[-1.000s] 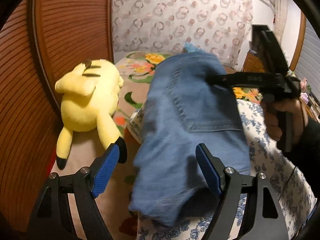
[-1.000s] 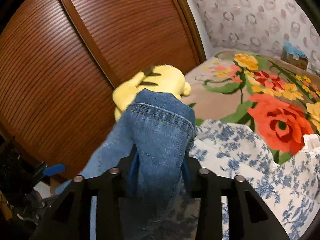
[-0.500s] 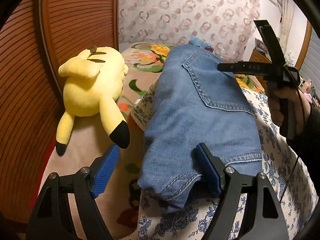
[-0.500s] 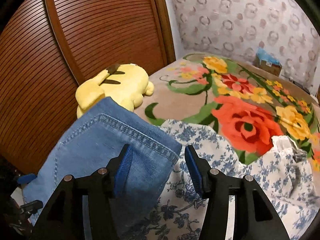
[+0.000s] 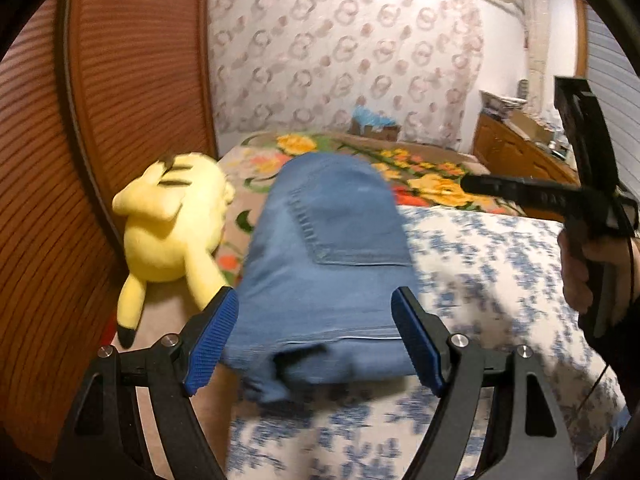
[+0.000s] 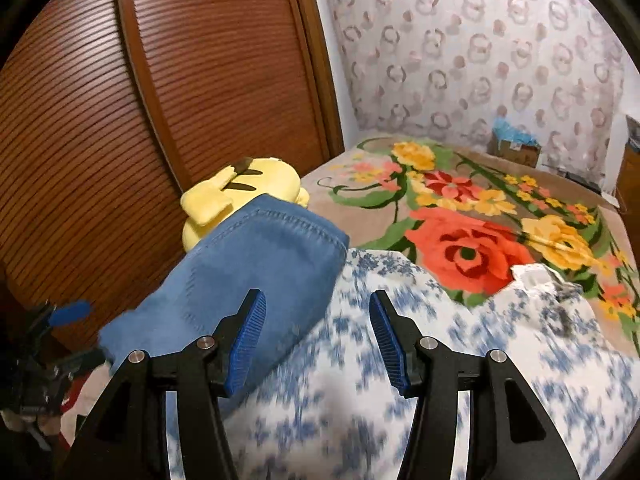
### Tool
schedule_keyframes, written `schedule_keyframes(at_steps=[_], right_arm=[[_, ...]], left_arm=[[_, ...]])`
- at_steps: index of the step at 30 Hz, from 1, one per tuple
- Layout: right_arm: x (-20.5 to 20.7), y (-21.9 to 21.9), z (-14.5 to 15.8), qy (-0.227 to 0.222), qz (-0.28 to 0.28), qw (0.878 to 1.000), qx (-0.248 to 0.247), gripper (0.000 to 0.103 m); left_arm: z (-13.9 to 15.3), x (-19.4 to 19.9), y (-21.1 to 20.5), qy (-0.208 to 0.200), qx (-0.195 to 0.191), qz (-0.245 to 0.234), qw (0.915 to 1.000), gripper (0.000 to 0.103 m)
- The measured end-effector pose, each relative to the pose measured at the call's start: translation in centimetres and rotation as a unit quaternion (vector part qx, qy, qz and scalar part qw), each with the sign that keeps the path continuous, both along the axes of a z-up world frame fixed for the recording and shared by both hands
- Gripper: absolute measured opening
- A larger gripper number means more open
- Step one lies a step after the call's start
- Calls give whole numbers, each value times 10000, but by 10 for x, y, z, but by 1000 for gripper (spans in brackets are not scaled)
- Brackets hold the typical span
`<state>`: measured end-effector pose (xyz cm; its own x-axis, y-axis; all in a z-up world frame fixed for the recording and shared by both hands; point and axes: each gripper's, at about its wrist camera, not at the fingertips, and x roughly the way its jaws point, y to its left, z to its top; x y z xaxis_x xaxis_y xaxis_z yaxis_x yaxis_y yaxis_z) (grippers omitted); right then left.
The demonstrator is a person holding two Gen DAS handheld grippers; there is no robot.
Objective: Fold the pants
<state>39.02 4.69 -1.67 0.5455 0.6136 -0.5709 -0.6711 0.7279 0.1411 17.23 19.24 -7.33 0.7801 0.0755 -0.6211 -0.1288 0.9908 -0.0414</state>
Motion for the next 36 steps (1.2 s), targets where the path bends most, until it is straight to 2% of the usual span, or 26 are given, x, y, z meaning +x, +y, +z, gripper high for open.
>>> schedule_keyframes(at_steps=[6,17,20,23,24,29,32,36], right_arm=[[-61,-61,7,-187,-304,9994,40,55],[-160,-172,21,-536,-1297,9900,158,57],[-191,-186,27,-634,-1503,9865,152,60],[-211,-198,31,-737,-1653,9834,156,61],[-220,-201,32,-759,-1686,9826,165,61],[-256,-215,35,-927,-1879,9776,216,67],[-271,-221,37,-1060,-1984,9739,289,77],[-295,-231,44,-1192,-2098,9697,377,82]], left_arm=[[15,-12,-42,-182,65,-379,9991,80],[32,-35,-119,-454,38,-970,9942,80],[36,-43,-136,-536,-16,-1092,9926,86],[42,-53,-151,-636,-50,-1191,9908,101],[44,-57,-155,-706,-75,-1183,9904,103],[56,-75,-171,-903,20,-1117,9896,103],[62,-86,-177,-972,58,-1098,9892,103],[71,-100,-187,-1025,210,-1000,9895,103]])
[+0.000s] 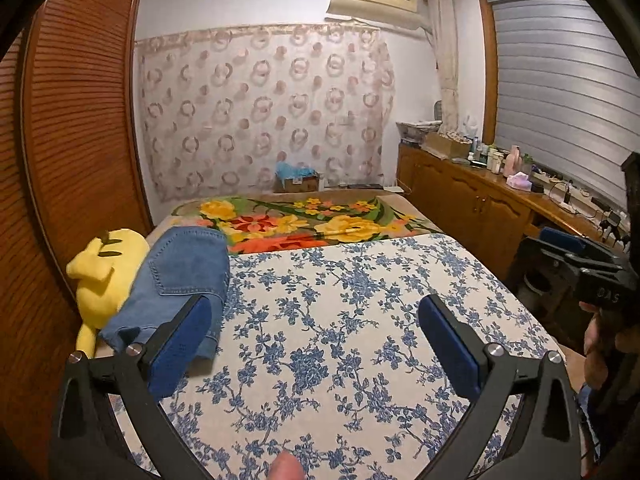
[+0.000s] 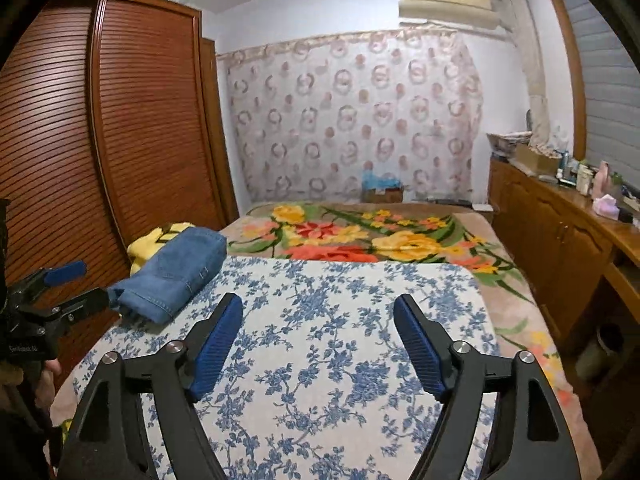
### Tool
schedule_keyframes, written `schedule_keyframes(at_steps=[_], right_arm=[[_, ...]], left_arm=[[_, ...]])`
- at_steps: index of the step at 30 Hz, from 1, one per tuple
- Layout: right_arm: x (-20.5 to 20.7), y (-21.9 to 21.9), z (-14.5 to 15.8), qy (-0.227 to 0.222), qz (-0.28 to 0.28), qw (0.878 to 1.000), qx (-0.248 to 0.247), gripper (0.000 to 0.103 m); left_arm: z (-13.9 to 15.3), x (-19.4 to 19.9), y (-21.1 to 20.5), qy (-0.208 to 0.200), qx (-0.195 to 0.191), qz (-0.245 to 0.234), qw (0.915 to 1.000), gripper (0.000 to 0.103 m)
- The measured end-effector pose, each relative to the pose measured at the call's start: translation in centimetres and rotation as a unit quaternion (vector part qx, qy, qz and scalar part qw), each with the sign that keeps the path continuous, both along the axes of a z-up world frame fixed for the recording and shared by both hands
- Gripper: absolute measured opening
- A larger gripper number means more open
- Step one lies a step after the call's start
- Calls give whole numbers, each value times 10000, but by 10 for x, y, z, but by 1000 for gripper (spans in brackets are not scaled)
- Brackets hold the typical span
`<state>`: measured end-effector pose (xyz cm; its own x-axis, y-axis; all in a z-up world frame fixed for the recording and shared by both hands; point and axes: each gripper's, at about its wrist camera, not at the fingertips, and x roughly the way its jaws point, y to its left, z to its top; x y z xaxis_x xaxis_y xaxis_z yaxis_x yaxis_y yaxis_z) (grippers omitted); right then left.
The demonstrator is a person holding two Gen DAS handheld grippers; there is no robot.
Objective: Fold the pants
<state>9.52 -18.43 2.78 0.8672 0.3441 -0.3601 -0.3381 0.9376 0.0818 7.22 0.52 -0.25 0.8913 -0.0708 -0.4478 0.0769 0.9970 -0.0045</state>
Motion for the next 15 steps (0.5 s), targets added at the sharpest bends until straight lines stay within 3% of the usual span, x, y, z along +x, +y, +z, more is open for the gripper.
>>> schedule_keyframes(at_steps=[15], right_arm=[[-27,-3,-1,-252,-232,9994,73,82]], left_arm=[[22,-25,-9,-186,-29,80,9998,103]])
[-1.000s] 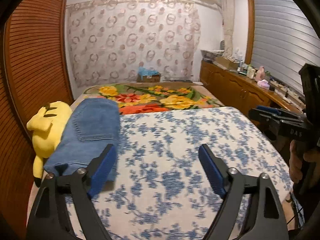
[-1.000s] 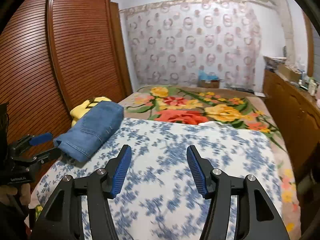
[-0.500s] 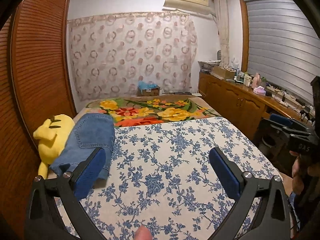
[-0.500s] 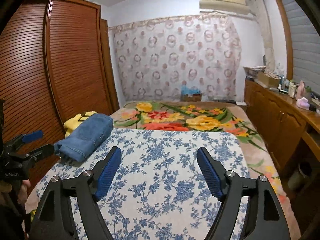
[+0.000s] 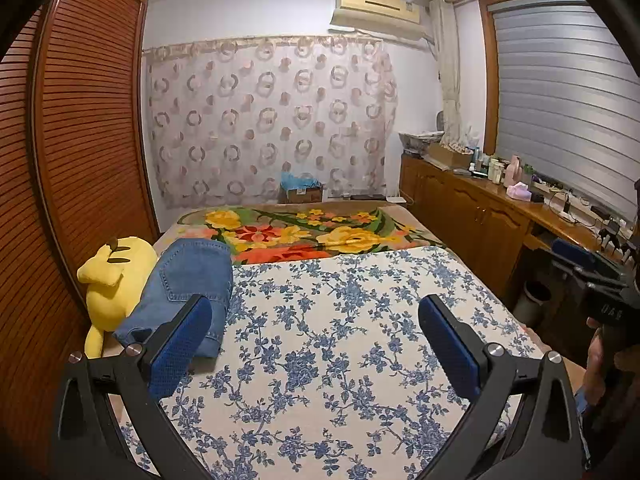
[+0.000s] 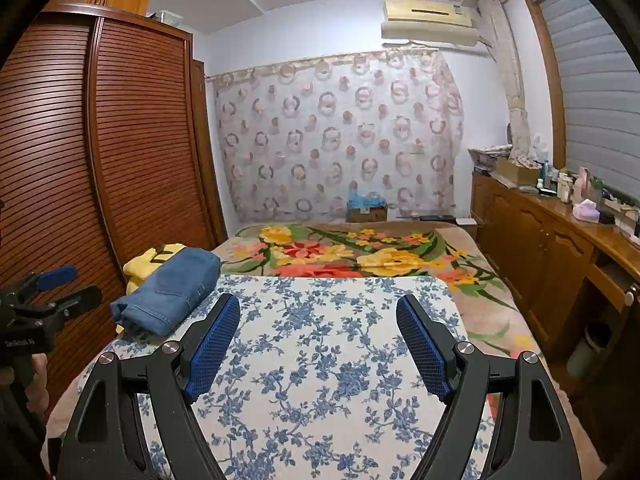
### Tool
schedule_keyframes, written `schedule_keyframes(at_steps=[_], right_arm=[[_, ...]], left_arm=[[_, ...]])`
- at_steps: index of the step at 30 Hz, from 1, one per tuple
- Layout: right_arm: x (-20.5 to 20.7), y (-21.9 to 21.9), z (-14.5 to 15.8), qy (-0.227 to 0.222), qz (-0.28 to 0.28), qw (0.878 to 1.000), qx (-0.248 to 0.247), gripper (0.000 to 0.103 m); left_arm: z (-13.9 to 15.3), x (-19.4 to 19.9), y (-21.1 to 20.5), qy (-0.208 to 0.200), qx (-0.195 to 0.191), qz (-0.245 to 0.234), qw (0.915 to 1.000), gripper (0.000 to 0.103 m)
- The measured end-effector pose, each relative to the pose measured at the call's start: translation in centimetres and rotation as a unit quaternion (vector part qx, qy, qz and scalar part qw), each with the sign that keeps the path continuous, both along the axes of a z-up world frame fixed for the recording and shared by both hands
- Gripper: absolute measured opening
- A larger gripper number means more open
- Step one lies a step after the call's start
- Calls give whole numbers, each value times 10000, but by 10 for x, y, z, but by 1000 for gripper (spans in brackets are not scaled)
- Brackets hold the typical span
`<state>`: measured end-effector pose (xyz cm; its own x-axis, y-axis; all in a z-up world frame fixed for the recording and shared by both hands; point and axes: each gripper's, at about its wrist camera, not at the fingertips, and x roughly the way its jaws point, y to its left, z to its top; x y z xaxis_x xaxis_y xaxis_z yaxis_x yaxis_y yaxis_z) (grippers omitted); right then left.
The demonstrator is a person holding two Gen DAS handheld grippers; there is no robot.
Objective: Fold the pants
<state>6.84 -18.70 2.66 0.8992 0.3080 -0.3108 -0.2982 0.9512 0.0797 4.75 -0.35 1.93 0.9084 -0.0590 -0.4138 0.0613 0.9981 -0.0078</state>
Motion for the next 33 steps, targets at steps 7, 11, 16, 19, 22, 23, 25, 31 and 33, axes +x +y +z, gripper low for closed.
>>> schedule_keyframes(at_steps=[7,11,16,19,22,23,25,31,33], right_arm=[[3,-2,0,2,-35,10000,-27,82],[5,-3,0,-1,-46,10000,-35,82],[7,-3,0,-6,-43,10000,-43,82],[6,-3,0,-8,-41,10000,-45,82],[8,-4,-1,-1,-38,10000,-43,82],[8,-4,0,-1,-35,10000,-43,82],[8,-5,0,-5,-39,10000,-51,82],[10,-6,0,1,-7,10000,-55,82],[10,-6,0,-1,-7,10000,-54,82]], left_arm=[[3,-2,-2,-40,32,6,10000,103],[4,-3,-2,-40,13,9,10000,103],[4,-4,-1,-27,29,4,10000,103],[3,-3,-1,-30,33,3,10000,103],[3,-3,-1,-34,31,1,10000,103],[4,-4,-1,-32,23,5,10000,103],[4,-3,-1,-34,31,2,10000,103],[4,-3,0,-31,32,2,10000,103],[4,-3,0,-30,27,1,10000,103]])
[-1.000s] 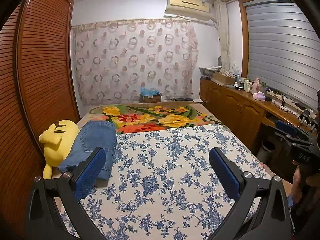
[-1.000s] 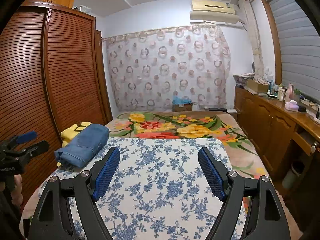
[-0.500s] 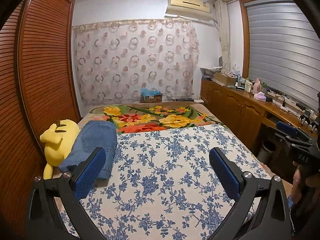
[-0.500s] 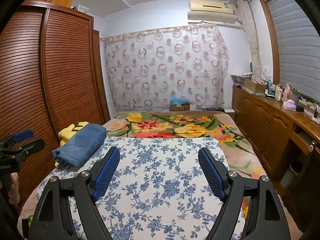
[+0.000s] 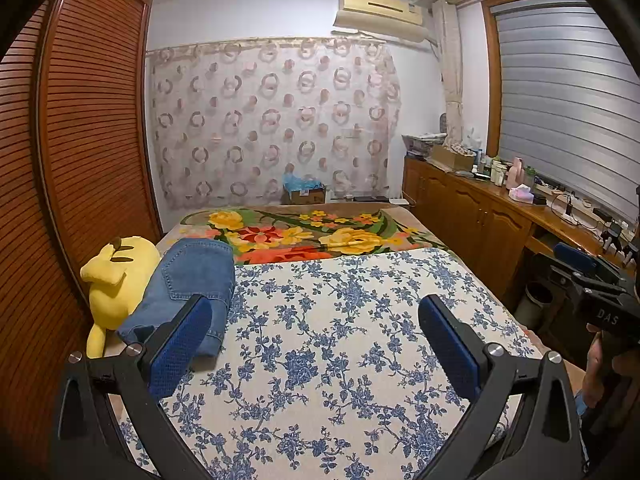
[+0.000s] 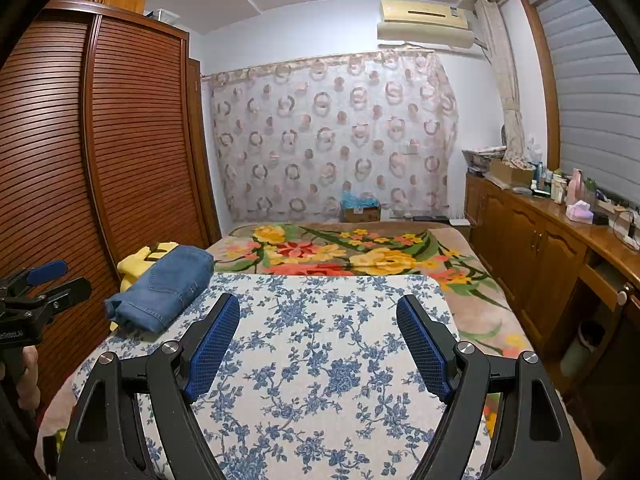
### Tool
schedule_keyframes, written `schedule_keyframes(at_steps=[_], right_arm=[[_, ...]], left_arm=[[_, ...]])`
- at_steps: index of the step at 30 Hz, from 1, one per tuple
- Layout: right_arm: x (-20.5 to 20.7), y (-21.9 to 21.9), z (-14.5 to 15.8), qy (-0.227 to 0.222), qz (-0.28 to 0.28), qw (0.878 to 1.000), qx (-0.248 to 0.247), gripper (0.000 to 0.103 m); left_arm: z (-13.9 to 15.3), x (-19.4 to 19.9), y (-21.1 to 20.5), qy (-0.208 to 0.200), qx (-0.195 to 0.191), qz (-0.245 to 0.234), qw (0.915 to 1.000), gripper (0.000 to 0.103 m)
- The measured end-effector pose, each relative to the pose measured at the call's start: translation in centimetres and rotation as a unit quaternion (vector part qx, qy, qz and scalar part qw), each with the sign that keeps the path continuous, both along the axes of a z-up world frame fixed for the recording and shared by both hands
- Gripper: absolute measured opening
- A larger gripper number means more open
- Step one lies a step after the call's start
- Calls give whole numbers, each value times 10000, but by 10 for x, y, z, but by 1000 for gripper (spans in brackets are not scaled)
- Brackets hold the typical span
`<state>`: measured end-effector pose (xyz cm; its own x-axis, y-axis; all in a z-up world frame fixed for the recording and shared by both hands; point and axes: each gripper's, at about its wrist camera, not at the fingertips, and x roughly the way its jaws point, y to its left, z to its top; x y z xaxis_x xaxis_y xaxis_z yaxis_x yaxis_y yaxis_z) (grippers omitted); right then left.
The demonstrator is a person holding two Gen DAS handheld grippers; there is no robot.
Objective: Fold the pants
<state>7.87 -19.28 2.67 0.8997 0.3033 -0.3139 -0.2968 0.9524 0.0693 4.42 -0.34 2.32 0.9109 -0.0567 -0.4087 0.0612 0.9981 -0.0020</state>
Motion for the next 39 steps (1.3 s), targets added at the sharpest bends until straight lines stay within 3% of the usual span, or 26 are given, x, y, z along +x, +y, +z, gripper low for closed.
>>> schedule_keyframes(at_steps=[39], right_arm=[[5,-5,0,-13,53,10000,-1,82]], left_arm=[[1,0,1,4,-6,2,10000,103]])
